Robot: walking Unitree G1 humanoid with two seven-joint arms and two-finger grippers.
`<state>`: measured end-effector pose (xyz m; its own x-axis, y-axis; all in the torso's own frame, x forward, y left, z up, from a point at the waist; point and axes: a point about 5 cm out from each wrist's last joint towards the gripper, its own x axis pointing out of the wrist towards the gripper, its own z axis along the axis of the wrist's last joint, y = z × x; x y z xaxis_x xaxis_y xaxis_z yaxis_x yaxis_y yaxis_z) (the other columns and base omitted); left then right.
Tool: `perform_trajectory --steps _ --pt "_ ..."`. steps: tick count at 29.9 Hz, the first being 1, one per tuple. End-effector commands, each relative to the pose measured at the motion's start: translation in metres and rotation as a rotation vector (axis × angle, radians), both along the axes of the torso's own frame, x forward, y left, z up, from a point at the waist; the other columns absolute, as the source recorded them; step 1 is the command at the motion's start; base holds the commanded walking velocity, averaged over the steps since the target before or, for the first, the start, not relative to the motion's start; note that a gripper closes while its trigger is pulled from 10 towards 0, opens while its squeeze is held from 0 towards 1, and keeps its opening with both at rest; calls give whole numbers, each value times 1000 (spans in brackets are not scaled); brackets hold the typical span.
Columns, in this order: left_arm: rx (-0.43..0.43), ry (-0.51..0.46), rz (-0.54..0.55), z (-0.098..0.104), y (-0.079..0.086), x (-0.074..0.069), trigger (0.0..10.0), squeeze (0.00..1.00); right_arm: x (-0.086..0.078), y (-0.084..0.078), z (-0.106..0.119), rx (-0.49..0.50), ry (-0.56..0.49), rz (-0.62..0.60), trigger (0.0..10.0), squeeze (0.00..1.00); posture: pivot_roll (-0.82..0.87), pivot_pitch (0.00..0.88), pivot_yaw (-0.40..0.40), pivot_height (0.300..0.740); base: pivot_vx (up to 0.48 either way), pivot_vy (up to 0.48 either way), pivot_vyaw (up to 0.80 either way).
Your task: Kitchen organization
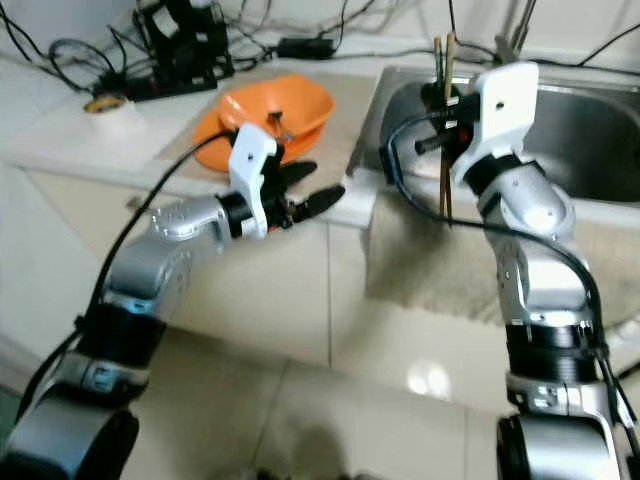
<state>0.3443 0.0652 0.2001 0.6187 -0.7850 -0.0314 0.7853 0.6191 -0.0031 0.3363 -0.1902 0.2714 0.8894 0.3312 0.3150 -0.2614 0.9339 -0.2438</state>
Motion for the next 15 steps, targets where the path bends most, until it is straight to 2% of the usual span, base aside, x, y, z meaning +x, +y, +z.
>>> perform_trajectory --steps 1,3,11,15 --pt "10 -16 8 3 -2 1 10000 0 -1 -8 12 -30 -76 -67 0 0 -49 0 79 740 255 0 0" --pt "20 -23 17 3 -2 2 10000 0 0 -9 13 -35 -87 -77 0 0 -50 0 80 740 255 0 0" --pt "18 -32 29 3 -1 4 10000 0 0 -14 19 -40 -140 -124 0 0 -49 0 78 740 0 0 0" --pt "32 -36 30 2 -1 4 10000 0 1 -17 19 -59 -169 -155 0 0 -49 0 76 740 286 364 0"
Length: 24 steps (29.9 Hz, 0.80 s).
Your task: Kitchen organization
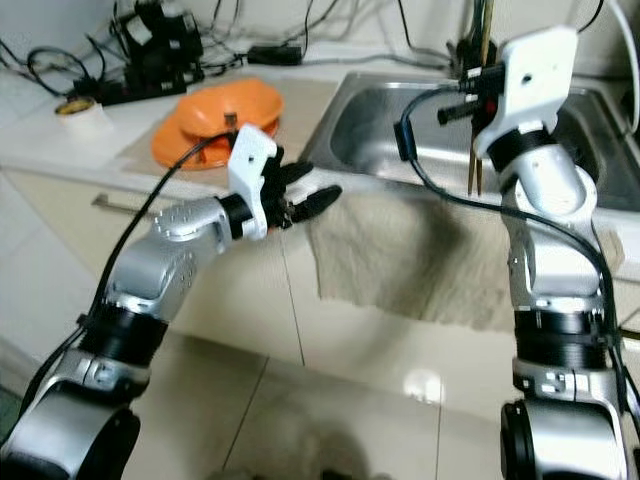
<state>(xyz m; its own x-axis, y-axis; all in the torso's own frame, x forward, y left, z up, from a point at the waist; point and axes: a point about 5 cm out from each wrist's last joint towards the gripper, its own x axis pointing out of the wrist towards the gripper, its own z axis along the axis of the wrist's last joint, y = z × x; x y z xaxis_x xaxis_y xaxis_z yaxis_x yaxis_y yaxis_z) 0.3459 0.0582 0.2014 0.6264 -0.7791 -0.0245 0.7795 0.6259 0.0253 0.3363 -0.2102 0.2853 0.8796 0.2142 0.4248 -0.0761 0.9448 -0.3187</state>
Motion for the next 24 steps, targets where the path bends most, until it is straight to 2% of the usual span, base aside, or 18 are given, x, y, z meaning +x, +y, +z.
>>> perform_trajectory --steps 1,8,16,24 --pt "20 -10 21 0 5 3 10000 0 2 3 5 -9 -29 -4 0 0 -49 0 76 740 307 368 0" --pt "21 -12 18 0 4 2 10000 0 5 0 -3 -27 -10 -23 0 0 -47 0 73 740 368 308 0" --pt "73 -65 -2 0 3 0 10000 0 7 2 -13 -26 10 -20 0 0 -45 0 77 740 457 0 0" --pt "102 -81 -4 -1 3 1 10000 0 7 5 -17 -22 13 -12 0 0 -43 0 80 740 361 -277 0"
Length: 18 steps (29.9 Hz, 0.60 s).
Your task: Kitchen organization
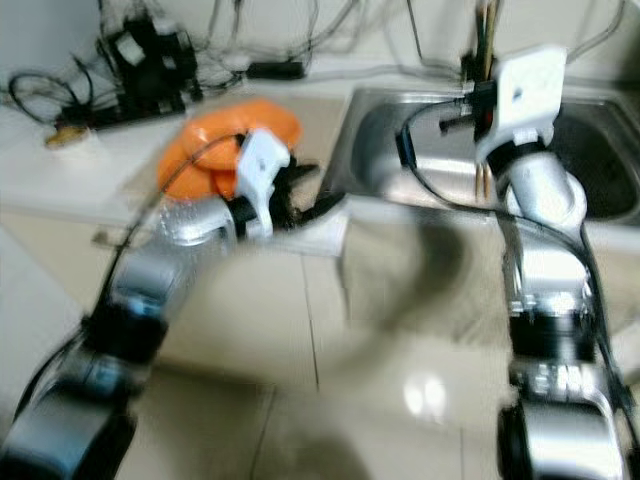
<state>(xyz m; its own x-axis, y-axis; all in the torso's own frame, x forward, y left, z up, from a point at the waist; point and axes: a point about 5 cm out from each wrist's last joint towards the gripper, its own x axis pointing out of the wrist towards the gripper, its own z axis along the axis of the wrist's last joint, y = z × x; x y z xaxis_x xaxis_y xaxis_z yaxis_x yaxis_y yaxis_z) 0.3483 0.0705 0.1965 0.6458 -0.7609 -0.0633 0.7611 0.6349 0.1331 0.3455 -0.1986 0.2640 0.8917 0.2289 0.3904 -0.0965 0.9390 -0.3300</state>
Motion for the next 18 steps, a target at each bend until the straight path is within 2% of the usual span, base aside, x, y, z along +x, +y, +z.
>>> perform_trajectory --steps 1,6,7,9,10,12,18 --pt "5 -21 -27 4 -9 -1 10000 0 -2 -7 4 -7 -22 -21 0 0 -43 0 80 740 424 0 0" --pt "10 -35 -28 6 -8 -1 10000 0 -1 -5 4 -11 -24 -19 0 0 -41 0 80 740 330 -60 0" --pt "9 -43 -23 8 -8 -1 10000 0 -1 -5 3 -19 -22 -26 6078 0 -40 0 80 740 0 0 0" --pt "11 -48 -21 8 -8 -1 10000 0 -1 -5 3 -20 -20 -30 6078 0 -40 0 80 740 0 0 0" --pt "8 -48 -20 8 -8 -1 10000 0 0 -4 3 -20 -19 -31 10000 0 -38 0 79 740 0 0 0" --pt "7 -47 -20 8 -8 -1 10000 0 0 -5 3 -19 -17 -33 10000 0 -38 0 79 740 0 0 0" --pt "-9 -39 -20 9 -8 -1 10000 0 10 -18 9 -68 -15 -115 10000 0 -38 0 81 740 0 0 0"
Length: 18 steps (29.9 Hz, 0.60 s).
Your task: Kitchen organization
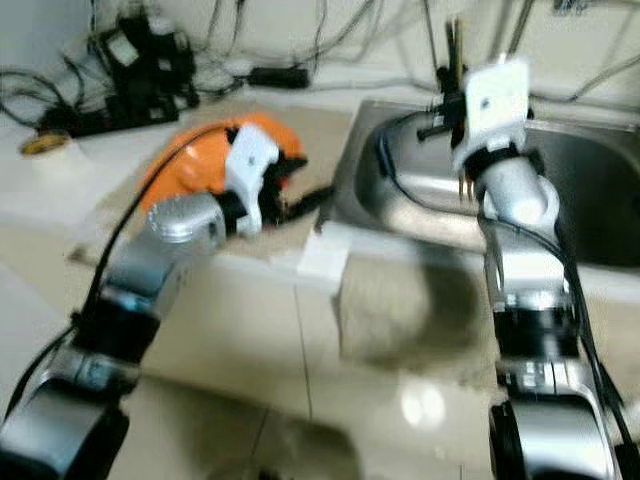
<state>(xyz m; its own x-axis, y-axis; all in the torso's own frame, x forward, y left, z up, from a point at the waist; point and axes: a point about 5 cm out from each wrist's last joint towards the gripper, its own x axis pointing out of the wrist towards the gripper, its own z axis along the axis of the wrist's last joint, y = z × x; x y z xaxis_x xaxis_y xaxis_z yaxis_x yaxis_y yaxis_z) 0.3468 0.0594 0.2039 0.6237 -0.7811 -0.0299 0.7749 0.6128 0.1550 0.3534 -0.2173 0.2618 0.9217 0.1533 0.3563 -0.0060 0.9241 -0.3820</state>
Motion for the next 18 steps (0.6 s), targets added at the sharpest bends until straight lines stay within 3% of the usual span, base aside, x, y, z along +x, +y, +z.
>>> perform_trajectory --steps 1,8,12,18 --pt "1 -2 12 2 4 0 10000 0 4 -3 11 -23 -32 -20 10000 0 -37 0 81 740 0 0 0" --pt "-1 -2 6 2 3 -1 10000 0 14 -20 8 -78 15 -100 10000 0 -34 0 82 740 0 0 0" --pt "-1 0 4 2 3 -2 10000 0 22 -31 1 -185 76 -178 10000 0 -28 0 80 740 0 0 0" --pt "1 -3 8 3 5 -2 10000 0 26 -32 -9 -211 116 -195 10000 0 -18 0 80 740 0 0 0"
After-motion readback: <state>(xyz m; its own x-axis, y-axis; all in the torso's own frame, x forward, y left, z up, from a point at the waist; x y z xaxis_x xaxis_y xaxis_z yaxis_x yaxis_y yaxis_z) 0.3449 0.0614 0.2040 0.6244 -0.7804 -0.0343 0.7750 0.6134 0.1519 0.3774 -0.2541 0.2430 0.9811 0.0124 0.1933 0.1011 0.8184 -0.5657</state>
